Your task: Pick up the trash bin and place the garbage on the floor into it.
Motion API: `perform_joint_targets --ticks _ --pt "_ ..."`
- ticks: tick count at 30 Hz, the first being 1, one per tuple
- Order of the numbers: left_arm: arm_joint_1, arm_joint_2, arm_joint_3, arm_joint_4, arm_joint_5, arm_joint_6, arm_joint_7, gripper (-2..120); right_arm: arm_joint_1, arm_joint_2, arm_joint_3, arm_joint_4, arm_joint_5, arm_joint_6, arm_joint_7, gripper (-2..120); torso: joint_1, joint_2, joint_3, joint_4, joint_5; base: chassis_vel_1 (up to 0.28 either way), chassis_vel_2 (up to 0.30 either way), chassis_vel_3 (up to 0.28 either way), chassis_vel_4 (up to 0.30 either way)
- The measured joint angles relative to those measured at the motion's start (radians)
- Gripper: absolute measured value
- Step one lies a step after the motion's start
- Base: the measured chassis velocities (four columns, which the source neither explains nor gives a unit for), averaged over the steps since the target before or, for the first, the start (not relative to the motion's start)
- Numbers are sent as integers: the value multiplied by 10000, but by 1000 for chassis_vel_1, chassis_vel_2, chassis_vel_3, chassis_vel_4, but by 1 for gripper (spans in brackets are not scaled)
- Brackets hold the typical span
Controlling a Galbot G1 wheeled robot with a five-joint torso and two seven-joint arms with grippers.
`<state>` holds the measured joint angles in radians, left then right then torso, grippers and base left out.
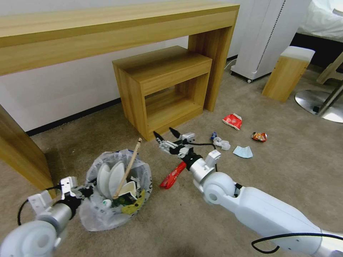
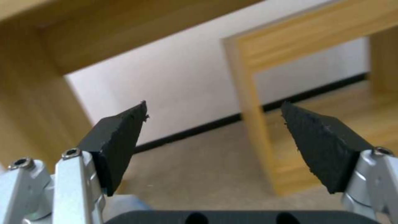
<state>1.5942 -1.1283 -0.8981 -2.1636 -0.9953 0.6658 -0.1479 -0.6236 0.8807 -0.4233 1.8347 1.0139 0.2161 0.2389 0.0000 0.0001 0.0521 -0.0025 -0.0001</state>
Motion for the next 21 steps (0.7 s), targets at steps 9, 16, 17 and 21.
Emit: perform_joint_targets --ticks 9,16,17,21 --pt "19 205 -31 19 -128 -22 36 1 -2194 237 1842 -727 440 -1821 2622 100 0 0 0 -4 3 0 0 0 0" --pt "63 35 62 9 74 -116 252 1 -2645 1315 2569 -2818 263 -2053 3427 100 0 0 0 -4 2 0 0 0 0" --pt "95 -9 85 0 140 -133 316 1 -2556 1627 2622 -3236 227 -2055 3464 100 0 0 0 -4 2 0 0 0 0" --pt "139 -85 110 -27 244 -166 390 1 -2216 2312 2673 -3927 167 -2109 3476 100 0 0 0 -2 -2 0 0 0 0"
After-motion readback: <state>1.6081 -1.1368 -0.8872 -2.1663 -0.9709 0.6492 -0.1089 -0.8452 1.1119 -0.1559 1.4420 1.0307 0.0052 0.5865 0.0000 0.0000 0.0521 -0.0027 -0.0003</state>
